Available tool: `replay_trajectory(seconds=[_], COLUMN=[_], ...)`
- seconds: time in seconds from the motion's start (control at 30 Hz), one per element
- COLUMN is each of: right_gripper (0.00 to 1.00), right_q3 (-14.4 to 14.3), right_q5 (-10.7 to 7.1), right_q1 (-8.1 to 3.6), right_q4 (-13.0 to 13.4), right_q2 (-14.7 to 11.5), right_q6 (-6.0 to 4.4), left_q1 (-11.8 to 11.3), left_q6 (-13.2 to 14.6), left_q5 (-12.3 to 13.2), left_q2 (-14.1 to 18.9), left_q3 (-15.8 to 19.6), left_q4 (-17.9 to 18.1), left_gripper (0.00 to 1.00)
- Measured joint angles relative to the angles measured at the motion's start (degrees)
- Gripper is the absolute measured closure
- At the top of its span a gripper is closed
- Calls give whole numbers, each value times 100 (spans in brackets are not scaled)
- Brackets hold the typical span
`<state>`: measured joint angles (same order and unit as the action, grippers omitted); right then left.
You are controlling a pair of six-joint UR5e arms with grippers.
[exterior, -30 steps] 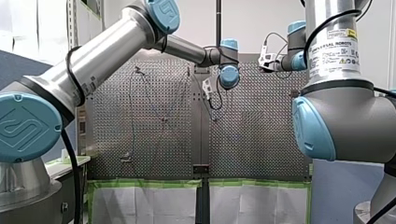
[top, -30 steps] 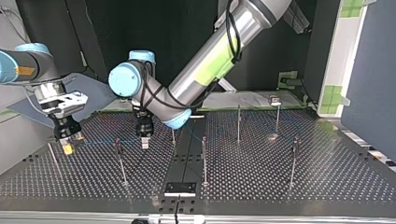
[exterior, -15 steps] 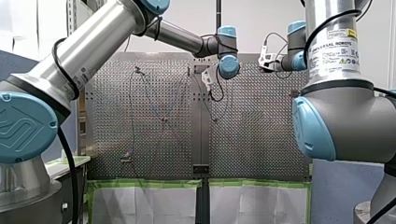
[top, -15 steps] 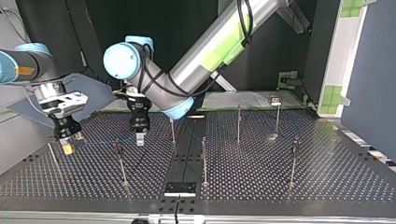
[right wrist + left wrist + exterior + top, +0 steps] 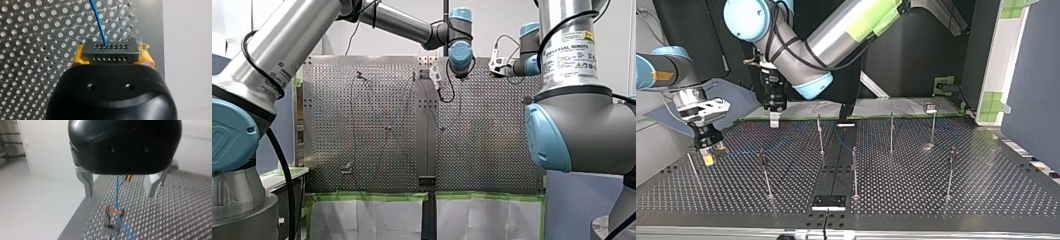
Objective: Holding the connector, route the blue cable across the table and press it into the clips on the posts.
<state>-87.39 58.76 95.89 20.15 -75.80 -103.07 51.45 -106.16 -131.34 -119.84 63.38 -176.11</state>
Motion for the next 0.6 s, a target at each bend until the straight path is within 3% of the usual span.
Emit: replay_trajectory(seconds=[0.2, 0.4, 0.6], right_gripper=[100, 100, 100], right_q3=[0, -1, 0], right_q5=[0, 0, 0], right_q1=[0, 0, 0], right_q4=[0, 0, 0], right_q2=[0, 0, 0], right_q6=[0, 0, 0], left_q1=[303, 593, 648], left_q6=[-77, -119, -175], left_q5=[-213, -306, -278], left_q2=[303, 599, 888], left_q3=[302, 598, 888], left_q4=[-178, 47, 329], left_gripper=[0, 0, 0])
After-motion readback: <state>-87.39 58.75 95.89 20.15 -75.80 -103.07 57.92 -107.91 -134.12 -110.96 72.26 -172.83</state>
